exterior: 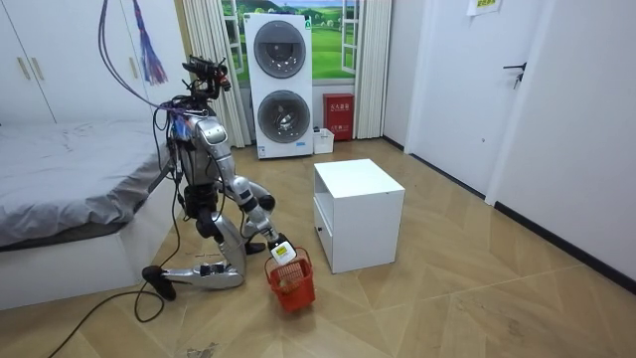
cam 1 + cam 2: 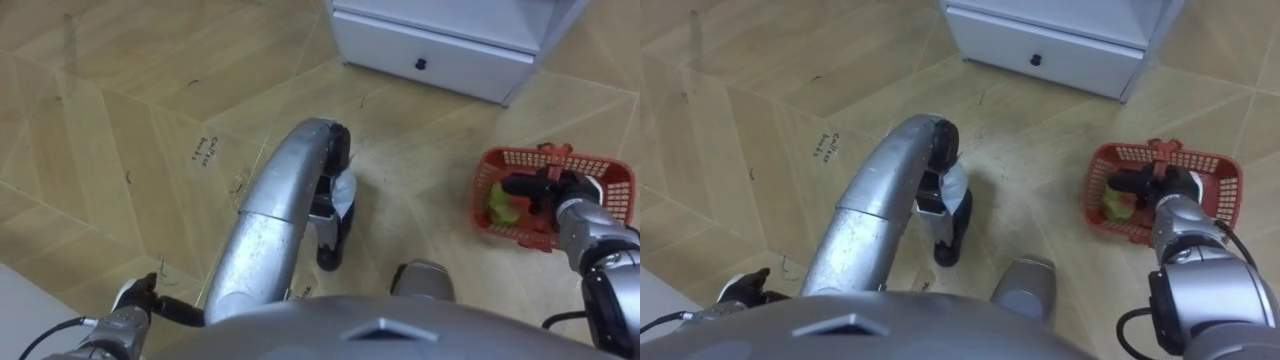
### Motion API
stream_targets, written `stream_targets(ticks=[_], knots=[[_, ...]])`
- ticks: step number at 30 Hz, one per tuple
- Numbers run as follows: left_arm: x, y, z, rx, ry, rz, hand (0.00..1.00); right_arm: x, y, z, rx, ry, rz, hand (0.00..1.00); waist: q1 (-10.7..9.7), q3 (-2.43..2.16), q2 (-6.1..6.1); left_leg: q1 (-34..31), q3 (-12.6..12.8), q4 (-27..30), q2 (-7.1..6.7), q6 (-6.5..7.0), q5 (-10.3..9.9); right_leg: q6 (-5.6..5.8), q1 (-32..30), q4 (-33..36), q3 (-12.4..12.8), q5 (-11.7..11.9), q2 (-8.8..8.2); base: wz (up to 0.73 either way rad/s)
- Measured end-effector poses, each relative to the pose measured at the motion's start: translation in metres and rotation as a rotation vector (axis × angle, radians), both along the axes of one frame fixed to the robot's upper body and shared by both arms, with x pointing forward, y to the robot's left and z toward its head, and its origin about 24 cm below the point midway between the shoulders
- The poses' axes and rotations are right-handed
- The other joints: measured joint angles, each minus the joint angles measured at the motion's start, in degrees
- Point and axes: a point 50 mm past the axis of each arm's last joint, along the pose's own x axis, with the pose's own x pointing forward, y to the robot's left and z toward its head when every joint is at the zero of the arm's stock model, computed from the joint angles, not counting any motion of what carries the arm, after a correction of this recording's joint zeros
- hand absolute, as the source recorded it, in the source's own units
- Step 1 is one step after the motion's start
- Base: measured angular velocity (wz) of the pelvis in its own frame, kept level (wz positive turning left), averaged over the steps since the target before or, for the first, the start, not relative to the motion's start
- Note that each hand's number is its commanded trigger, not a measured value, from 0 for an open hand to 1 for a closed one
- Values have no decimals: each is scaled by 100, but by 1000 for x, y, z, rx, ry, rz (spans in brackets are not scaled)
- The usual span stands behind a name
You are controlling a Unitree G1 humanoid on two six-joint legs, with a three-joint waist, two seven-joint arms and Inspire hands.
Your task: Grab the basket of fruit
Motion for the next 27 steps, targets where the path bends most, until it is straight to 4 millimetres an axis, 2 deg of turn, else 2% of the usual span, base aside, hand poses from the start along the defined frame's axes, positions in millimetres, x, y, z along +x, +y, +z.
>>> stream_targets(ticks=[12,18,20,23,27], knots=[[3,-7,-2,-13,-4,4,0,1,2,0,5,-4,4,100,6,19,-43,-65,-48,73,10,17,8,0,-6,18,-23,0,67,0],[23,-11,-1,-21,-51,-8,0,7,12,-2,34,-24,28,100,-3,62,-181,-121,-158,185,23,20,6,1,14,25,-45,-1,192,-1],[37,-10,2,-15,-88,3,0,15,17,0,43,-58,46,100,-17,97,-297,-132,-171,197,21,26,3,-7,9,42,-31,-6,205,-4],[48,-10,4,-5,-124,15,0,25,25,4,52,-103,72,100,-21,67,-421,-122,-235,263,10,43,-6,-37,36,44,22,-23,242,-11],[60,-11,7,1,-151,11,0,41,30,14,30,-161,103,100,-92,69,-425,-122,-353,395,9,114,-57,-23,105,45,45,-31,364,-11]])
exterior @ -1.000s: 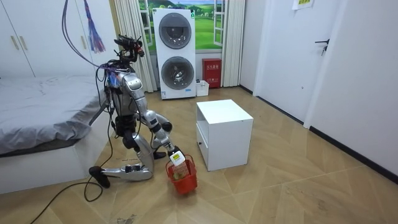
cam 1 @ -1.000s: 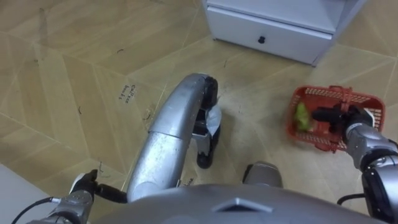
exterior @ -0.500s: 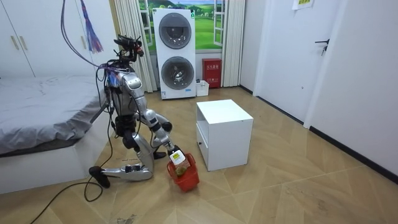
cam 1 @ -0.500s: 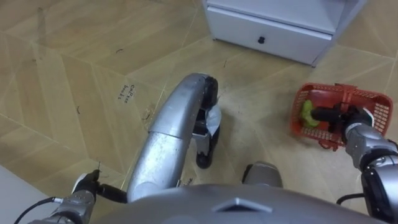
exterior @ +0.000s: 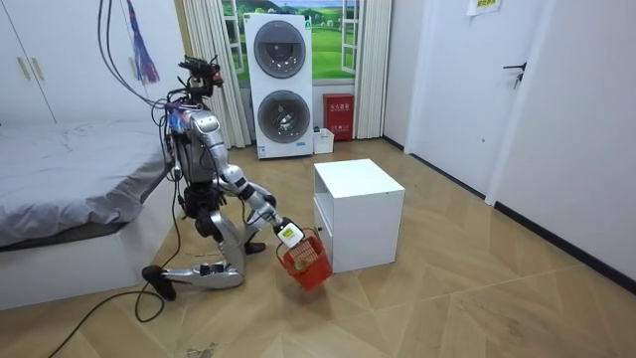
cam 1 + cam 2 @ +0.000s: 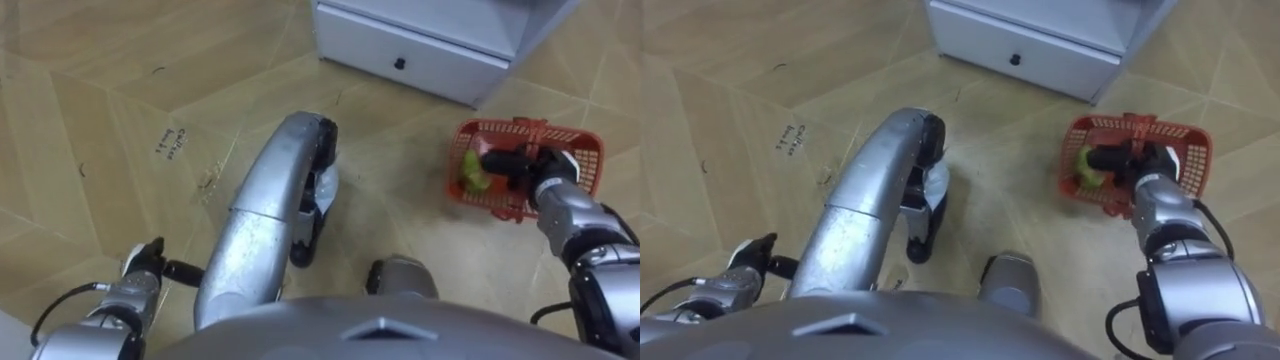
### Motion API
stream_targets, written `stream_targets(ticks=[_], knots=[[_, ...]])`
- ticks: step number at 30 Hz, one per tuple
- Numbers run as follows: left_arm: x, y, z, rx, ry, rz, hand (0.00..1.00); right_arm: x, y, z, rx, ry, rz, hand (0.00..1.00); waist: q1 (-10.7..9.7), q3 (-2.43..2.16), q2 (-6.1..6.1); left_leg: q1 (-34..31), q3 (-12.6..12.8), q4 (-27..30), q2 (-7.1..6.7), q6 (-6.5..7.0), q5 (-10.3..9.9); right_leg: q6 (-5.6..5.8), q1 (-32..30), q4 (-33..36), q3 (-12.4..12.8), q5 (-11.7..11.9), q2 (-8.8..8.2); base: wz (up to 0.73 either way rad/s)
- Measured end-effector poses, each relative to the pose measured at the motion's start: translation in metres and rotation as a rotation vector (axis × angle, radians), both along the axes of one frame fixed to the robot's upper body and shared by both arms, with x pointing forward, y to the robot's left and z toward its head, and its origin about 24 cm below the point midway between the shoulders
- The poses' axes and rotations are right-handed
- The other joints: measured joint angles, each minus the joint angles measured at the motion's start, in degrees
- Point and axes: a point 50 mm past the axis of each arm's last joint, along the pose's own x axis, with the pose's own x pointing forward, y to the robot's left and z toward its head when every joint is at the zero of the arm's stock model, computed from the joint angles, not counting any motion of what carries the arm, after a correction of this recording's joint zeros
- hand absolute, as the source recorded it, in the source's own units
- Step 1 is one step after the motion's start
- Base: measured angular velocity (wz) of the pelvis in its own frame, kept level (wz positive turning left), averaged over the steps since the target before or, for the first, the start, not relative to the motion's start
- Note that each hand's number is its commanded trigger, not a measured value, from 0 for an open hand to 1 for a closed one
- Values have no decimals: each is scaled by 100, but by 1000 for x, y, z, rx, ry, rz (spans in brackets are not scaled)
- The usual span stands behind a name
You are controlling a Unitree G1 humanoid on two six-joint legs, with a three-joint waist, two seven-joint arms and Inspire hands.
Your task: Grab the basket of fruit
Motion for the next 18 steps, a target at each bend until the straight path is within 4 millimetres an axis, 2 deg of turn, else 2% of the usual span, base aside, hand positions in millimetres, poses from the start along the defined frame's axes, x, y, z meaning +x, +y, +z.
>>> stream_targets(ticks=[1,3,5,6,9,10,11,12,13,14,15,17,18], knots=[[6,0,2,2,-14,-2,0,5,3,3,-6,-19,19,100,-36,4,-6,-16,-3,6,2,24,-11,50,-20,-11,6,-34,40,0],[15,1,4,9,-38,4,0,14,10,9,0,-59,44,100,-41,1,-11,-25,-2,-6,35,66,-28,74,-31,-75,117,-129,148,-9],[22,1,7,25,-64,15,0,28,19,17,13,-110,68,100,-36,-11,21,47,-6,-205,118,152,7,75,-105,-396,292,-153,365,-17],[22,1,7,26,-67,15,0,31,21,19,16,-119,75,100,-34,-14,29,98,-11,-325,130,175,27,78,-126,-561,326,-155,410,-19],[14,-4,3,15,-44,20,0,44,30,30,32,-178,109,100,19,-41,95,499,-29,-1329,177,222,248,88,-175,-1927,504,-154,518,-31],[8,-4,1,15,-32,22,0,47,32,33,38,-196,115,100,51,-46,106,784,-31,-1891,194,233,377,127,-66,-2741,542,-134,566,-41],[0,-4,-1,19,-15,36,0,50,35,36,42,-214,121,100,55,-66,130,1090,-45,-2493,196,251,529,280,116,-3665,552,-36,562,-42],[-6,-2,-2,22,-6,48,0,52,37,38,44,-227,127,100,55,-68,134,1261,-51,-2825,195,261,608,318,225,-4152,569,53,561,-40],[-15,0,-3,41,10,65,0,56,42,42,47,-252,142,100,38,-76,146,1608,-68,-3441,183,259,778,346,454,-5035,596,333,561,-31],[-21,1,-3,50,16,83,0,58,46,46,47,-274,156,100,18,-85,163,1960,-109,-4030,151,271,944,365,734,-5888,541,709,538,-25],[-23,3,-3,59,14,90,0,58,48,46,43,-278,164,100,14,-86,163,2142,-130,-4293,134,269,1017,373,889,-6274,493,910,517,-20],[-32,6,-3,84,18,113,0,56,55,49,47,-308,192,100,95,-112,154,2828,-147,-5193,133,271,1233,410,1361,-7416,390,1763,456,-31],[-34,6,-3,85,18,119,0,55,58,51,49,-322,202,100,97,-117,162,2980,-150,-5361,130,269,1270,399,1416,-7544,383,2013,451,-30]])
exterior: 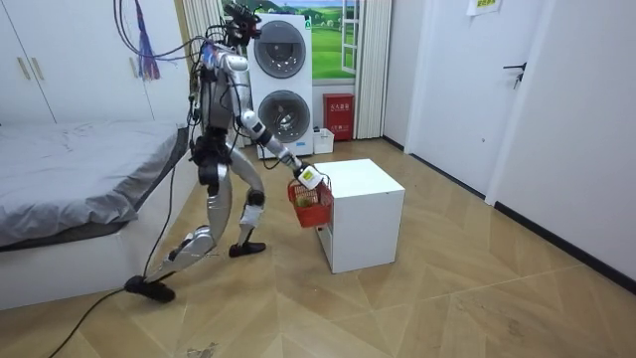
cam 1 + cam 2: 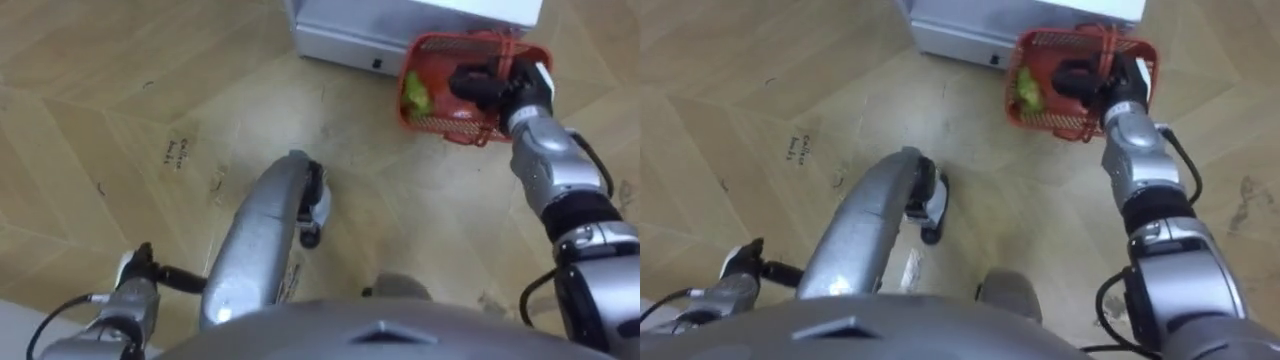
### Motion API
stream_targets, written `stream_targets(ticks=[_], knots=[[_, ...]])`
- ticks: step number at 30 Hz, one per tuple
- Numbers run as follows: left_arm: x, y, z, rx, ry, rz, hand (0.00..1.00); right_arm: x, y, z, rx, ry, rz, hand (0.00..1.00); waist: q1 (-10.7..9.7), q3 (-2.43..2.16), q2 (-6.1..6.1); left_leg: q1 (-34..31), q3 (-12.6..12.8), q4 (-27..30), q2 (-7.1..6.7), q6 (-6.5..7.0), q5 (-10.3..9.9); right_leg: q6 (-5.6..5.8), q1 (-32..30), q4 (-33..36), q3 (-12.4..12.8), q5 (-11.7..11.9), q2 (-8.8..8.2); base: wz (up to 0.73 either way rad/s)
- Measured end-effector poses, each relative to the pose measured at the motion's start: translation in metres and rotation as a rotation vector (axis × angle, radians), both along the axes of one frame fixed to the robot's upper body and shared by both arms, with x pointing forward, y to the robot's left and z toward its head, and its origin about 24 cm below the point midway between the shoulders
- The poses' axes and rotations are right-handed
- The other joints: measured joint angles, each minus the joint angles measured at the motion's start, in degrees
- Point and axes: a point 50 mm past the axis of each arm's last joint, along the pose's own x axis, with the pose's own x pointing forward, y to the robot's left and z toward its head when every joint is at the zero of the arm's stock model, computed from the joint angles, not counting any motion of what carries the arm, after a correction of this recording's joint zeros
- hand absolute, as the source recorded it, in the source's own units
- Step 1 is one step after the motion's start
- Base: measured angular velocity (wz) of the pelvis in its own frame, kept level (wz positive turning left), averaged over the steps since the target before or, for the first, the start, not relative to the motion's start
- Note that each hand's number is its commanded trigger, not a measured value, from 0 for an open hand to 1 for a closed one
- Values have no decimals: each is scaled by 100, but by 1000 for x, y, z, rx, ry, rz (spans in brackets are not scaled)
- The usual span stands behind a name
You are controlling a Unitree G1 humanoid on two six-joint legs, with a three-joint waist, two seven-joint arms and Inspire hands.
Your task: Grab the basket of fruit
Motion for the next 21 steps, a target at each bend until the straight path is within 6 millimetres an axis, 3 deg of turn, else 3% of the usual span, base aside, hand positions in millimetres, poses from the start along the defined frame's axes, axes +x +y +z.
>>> stream_targets(ticks=[1,2,3,5,7,8,9,10,11,13,15,17,21], knots=[[0,1,1,5,-13,14,0,-2,5,3,-5,-26,23,100,-2,-9,2,267,0,-346,3,12,79,16,-9,-35,-32,554,-17,-16],[0,3,2,21,-26,25,0,-7,8,3,-5,-36,35,100,-14,-14,7,548,-48,-668,3,-4,151,53,-85,106,-104,891,-3,-15],[0,4,3,29,-30,26,0,-9,9,2,0,-34,37,100,3,-17,10,702,-82,-818,20,-24,178,37,-199,286,-109,833,32,-25],[-4,4,2,43,-22,42,0,-12,15,-1,12,-23,59,100,30,-52,167,1338,-139,-1330,226,-121,279,-51,-872,812,-192,165,227,-43],[-6,2,1,52,-21,50,0,-12,18,0,0,-21,76,100,5,-85,326,1776,-151,-1697,419,-210,383,-99,-1339,613,-436,-235,278,-34],[-5,1,1,52,-26,48,0,-11,21,4,3,-42,85,100,-22,-84,417,2039,-169,-1916,520,-283,459,-106,-1561,100,-570,-320,277,-22],[-5,1,1,52,-26,46,0,-11,23,6,7,-53,90,100,-35,-82,435,2149,-174,-2004,548,-317,488,-121,-1615,-291,-580,-313,276,-8],[-5,0,1,53,-26,47,0,-11,25,8,15,-70,99,100,-53,-84,426,2334,-168,-2080,568,-364,513,-180,-1607,-1206,-598,-145,281,4],[-5,-5,0,41,-28,53,0,-12,26,9,23,-74,104,100,-51,-115,500,2482,-231,-2081,616,-450,525,-346,-1444,-1473,-744,-12,279,0],[-8,-11,-2,24,-33,66,0,-10,30,14,41,-99,118,100,-20,-148,565,2695,-300,-2431,679,-611,655,-478,-1141,-1949,-906,214,436,-4],[-5,-9,-1,28,-40,74,0,-6,36,25,47,-150,141,100,-40,-125,463,2907,-325,-2907,689,-693,889,-552,-999,-2260,-971,354,485,10],[-8,-9,-1,28,-28,70,0,-1,44,43,48,-230,184,100,-48,-141,380,3131,-325,-3322,728,-760,1089,-619,-798,-2631,-1006,514,578,2],[-15,-10,-2,24,-6,77,0,0,61,65,70,-326,255,100,-39,-145,325,3441,-325,-3459,792,-793,1109,-665,-393,-2984,-1020,614,714,-2]])
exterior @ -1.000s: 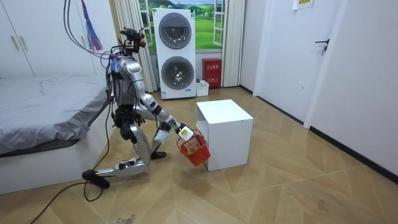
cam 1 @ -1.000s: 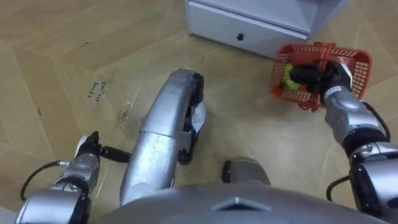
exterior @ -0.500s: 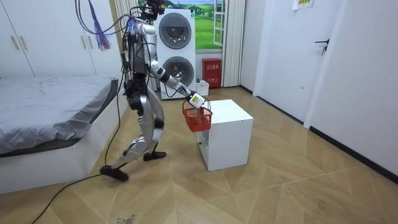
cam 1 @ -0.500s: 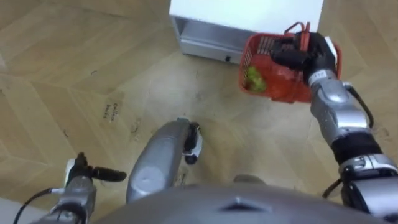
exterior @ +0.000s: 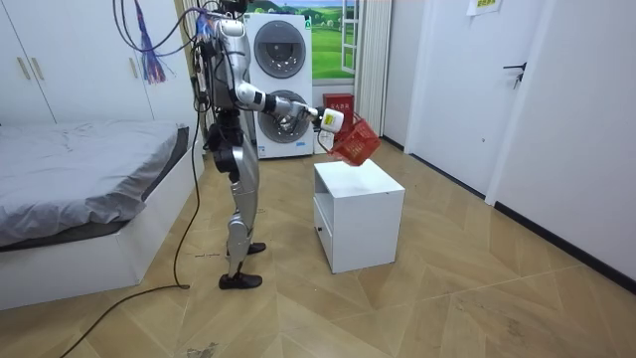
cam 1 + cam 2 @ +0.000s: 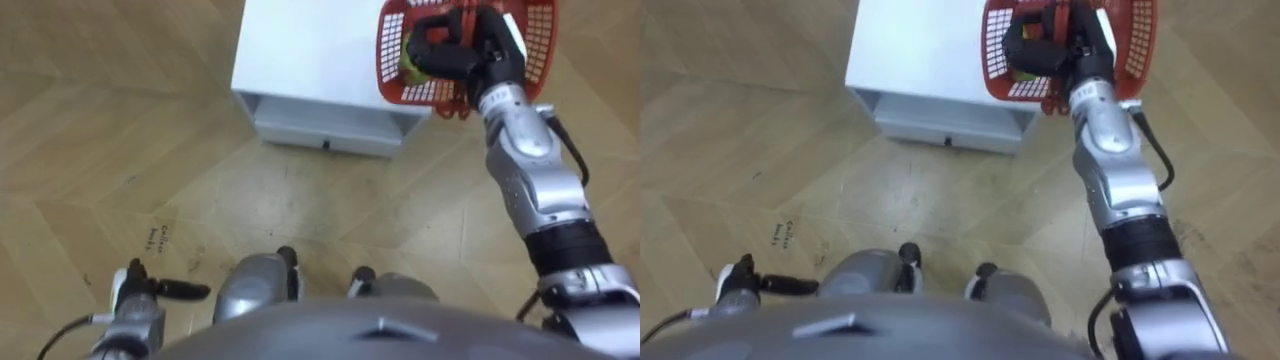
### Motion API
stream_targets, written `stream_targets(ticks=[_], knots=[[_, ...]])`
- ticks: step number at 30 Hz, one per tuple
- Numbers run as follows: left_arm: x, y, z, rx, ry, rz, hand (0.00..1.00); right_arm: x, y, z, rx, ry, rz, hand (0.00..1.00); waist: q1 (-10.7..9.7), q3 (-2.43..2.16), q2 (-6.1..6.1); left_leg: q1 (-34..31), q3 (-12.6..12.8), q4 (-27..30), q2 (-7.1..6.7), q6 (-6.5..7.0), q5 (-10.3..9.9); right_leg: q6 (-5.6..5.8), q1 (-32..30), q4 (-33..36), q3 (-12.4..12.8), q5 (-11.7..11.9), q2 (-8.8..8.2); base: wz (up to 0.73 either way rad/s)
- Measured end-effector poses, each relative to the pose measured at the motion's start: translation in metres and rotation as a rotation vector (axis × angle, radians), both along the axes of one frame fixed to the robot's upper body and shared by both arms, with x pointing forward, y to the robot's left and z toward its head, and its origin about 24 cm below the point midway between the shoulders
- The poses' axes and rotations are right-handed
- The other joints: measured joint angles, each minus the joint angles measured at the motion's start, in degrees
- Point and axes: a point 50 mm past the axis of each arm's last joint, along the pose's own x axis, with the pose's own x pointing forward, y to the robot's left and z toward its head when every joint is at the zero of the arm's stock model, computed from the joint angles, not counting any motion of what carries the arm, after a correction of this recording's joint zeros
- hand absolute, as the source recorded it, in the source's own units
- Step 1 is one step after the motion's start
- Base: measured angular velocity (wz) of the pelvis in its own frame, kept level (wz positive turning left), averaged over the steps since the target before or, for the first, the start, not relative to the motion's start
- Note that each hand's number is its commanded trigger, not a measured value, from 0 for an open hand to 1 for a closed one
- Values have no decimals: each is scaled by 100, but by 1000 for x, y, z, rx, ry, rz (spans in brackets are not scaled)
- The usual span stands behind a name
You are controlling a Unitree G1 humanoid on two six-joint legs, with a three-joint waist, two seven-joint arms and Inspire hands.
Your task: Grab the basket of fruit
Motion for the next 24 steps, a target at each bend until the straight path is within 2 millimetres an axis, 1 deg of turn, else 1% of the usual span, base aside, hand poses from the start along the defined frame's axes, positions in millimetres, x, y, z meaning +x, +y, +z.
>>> stream_targets(ticks=[2,3,5,8,13,15,18,20,22,23,24], knots=[[-2,-1,0,-8,3,3,0,0,6,11,10,-48,33,100,-12,-14,-28,149,-8,-30,-5,-1,-1,2,183,-141,-16,20,9,0],[-2,-1,0,-9,2,4,0,1,7,16,16,-65,39,100,-11,-17,-35,159,-10,-44,-7,-1,0,3,198,-143,-19,21,8,0],[-1,-1,0,-17,0,1,0,1,13,31,54,-125,66,100,-5,-13,-54,210,-10,-94,-11,-1,0,11,234,-152,-18,28,8,0],[-1,-2,-1,-31,1,0,0,0,17,37,90,-145,96,100,13,-13,-59,301,-25,-129,-21,-1,-1,36,339,-250,-43,66,6,4],[-2,-1,-1,-33,2,3,0,-2,24,35,103,-137,143,100,47,-11,-64,312,-52,-133,-40,2,1,49,379,-222,-72,77,-9,2],[-3,0,-1,-27,10,-3,0,-2,25,35,104,-136,157,100,45,-6,-75,302,-116,-127,-58,3,13,50,399,-213,-134,77,-20,12],[-7,1,-2,-27,31,-1,0,-2,24,29,102,-111,152,100,54,25,-130,268,-211,-124,-87,8,48,51,381,-205,-259,76,-46,19],[-12,1,-2,-27,57,-18,0,-2,22,24,102,-89,143,100,72,32,-174,98,-291,-58,-97,11,52,50,298,-198,-336,76,-52,17],[-15,1,-3,-38,80,-20,0,0,21,20,113,-65,132,100,92,33,-174,-2,-334,0,-103,12,52,51,244,-176,-378,77,-59,11],[-17,1,-3,-40,84,-19,0,0,20,15,111,-46,122,100,164,34,-174,-30,-338,-3,-104,12,52,51,198,-145,-379,77,-62,7],[-18,1,-3,-40,86,-19,0,1,19,13,116,-35,117,100,193,36,-170,-44,-338,-1,-103,12,52,51,184,-140,-380,77,-61,0]])
